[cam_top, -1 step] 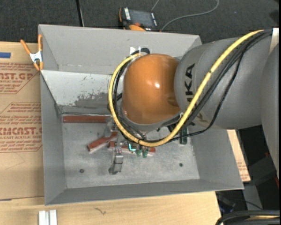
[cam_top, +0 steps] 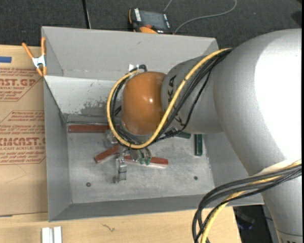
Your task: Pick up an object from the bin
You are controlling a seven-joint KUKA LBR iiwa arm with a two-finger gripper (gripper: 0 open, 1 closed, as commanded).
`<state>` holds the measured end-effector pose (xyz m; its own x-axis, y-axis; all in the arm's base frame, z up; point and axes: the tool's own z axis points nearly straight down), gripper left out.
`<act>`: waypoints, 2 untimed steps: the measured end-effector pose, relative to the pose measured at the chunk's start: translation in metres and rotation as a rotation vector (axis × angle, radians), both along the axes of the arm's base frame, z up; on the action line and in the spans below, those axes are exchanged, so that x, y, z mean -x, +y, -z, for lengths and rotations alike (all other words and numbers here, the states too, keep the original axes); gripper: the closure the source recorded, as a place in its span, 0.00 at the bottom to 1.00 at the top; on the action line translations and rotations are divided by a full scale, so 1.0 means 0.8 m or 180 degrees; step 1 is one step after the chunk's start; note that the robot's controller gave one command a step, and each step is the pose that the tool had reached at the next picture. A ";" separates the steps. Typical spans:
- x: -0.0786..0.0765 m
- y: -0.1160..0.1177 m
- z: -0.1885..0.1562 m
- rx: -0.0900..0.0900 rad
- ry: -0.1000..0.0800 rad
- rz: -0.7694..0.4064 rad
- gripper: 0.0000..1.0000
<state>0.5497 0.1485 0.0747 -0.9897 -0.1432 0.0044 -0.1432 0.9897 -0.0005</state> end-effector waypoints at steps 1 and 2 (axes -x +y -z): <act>-0.001 0.002 -0.006 -0.0010 -0.0014 0.0000 1.00; 0.021 -0.020 -0.178 -0.0010 -0.0044 -0.0032 1.00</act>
Offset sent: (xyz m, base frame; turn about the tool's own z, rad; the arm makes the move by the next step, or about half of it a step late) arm 0.0000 0.0000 0.0000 0.0000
